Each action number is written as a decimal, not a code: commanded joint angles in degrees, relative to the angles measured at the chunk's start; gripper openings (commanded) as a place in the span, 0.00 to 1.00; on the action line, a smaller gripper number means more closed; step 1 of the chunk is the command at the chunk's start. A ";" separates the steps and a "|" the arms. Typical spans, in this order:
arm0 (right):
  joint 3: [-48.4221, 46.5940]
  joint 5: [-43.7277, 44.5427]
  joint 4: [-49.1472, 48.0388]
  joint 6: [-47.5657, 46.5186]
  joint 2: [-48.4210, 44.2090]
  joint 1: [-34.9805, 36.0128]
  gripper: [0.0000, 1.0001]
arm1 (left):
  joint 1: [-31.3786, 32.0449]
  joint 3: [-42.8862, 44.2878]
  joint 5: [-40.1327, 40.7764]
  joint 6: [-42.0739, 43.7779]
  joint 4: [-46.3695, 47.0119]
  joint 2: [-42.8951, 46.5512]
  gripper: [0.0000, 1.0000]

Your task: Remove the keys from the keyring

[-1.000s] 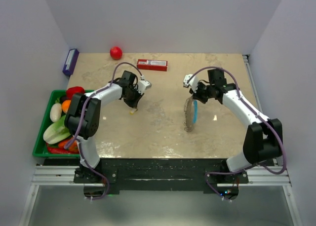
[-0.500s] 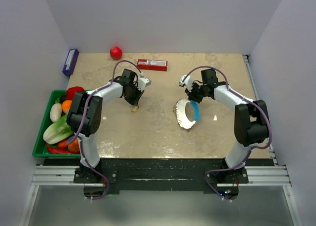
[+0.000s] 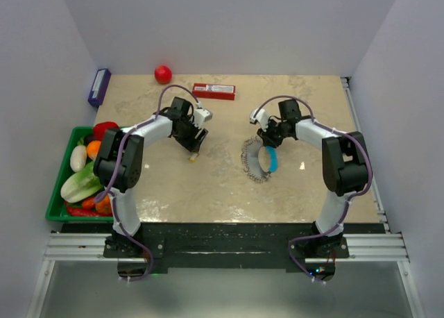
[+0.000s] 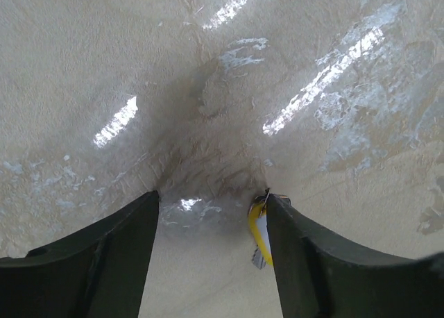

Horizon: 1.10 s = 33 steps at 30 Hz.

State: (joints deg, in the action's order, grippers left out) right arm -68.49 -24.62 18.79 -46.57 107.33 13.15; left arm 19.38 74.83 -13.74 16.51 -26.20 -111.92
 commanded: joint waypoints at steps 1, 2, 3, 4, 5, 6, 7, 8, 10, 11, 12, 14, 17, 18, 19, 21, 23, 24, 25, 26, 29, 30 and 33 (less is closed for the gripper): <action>-2.61 1.06 -0.59 -0.37 -0.98 0.04 0.35 | -0.57 -0.21 -2.26 -0.17 1.06 4.34 0.76; -2.44 1.24 -0.77 -0.28 -1.33 0.04 0.38 | -0.65 -0.47 -2.17 -0.08 1.06 5.47 0.78; -2.09 1.94 -1.03 0.07 -1.77 0.04 0.48 | -0.66 -0.56 -2.17 -0.08 1.15 6.18 0.80; -1.91 2.38 -1.29 0.42 -3.08 -0.05 0.51 | -0.66 -0.73 -2.26 0.10 1.06 6.88 0.83; -1.65 2.82 -1.90 0.60 -3.87 0.04 0.54 | -0.74 -0.91 -2.35 0.45 1.06 8.54 0.85; -1.30 3.43 -2.08 1.12 -4.84 0.04 0.62 | -0.74 -0.91 -2.35 0.45 0.88 9.34 0.87; -1.21 4.31 -2.17 1.74 -5.72 0.04 0.69 | -0.83 -0.56 -2.35 0.62 0.36 10.13 0.92; -0.77 4.75 -2.70 2.26 -8.25 -0.22 0.80 | -1.09 -0.12 -2.69 0.89 0.09 12.14 0.96; 0.11 5.90 -3.93 4.28 -11.07 -0.40 0.99 | -1.18 0.32 -3.05 0.98 -0.43 14.44 0.99; 0.63 6.16 -4.28 4.73 -14.22 -0.58 0.99 | -1.44 0.84 -3.22 1.15 -0.70 16.80 0.99; 0.81 6.51 -4.28 5.34 -15.64 -0.67 0.99 | -1.45 1.02 -3.40 1.24 -0.79 18.04 0.99; 1.69 7.30 -4.20 7.54 -20.81 -0.84 0.99 | -1.53 1.20 -1.91 1.15 -0.44 22.07 0.99; 3.35 9.58 -5.07 10.96 -27.15 -0.84 0.99 | -1.53 0.67 1.16 0.11 0.70 28.04 0.99; 3.62 10.20 -5.08 11.93 -31.52 -0.84 0.99 | -1.53 0.32 2.39 -0.25 1.14 29.64 0.99; 3.71 11.25 -4.90 14.98 -33.31 -0.84 0.99 | -1.53 -0.20 2.75 -0.51 1.84 31.13 0.99; 3.45 14.50 -4.64 18.95 -38.48 -0.84 0.99 | -1.53 -0.64 3.80 -2.09 2.46 35.61 0.99; 2.14 13.90 -1.23 22.03 -41.75 -0.84 0.99 | -1.53 -1.17 3.63 -3.58 2.64 39.73 0.99; 2.31 14.68 -1.12 23.61 -45.68 -0.84 0.99 | -1.53 -1.52 3.54 -4.20 3.08 41.33 0.99; 2.74 15.56 -1.64 26.58 -47.81 -0.84 0.99 | -1.53 -2.92 3.19 -4.82 4.73 43.08 0.99; 4.31 16.18 -2.87 27.48 -50.09 -0.84 0.99 | -1.53 -3.45 2.76 -4.82 5.27 46.06 0.99; 9.31 21.79 -7.34 29.78 -60.89 -0.84 0.99 | -1.53 -4.86 3.01 -5.61 7.12 51.42 0.99; 9.77 23.55 -7.19 29.61 -62.75 -0.76 0.99 | -1.53 -5.04 2.75 -5.79 7.12 52.49 0.99; 9.42 30.06 -4.46 30.92 -65.66 -0.75 0.99 | -1.53 -6.27 1.70 -6.67 6.25 56.62 0.99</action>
State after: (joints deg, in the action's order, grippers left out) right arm -59.75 -4.16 14.87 -20.27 44.56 12.47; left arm 18.33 70.43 -11.29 12.32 -22.15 -59.48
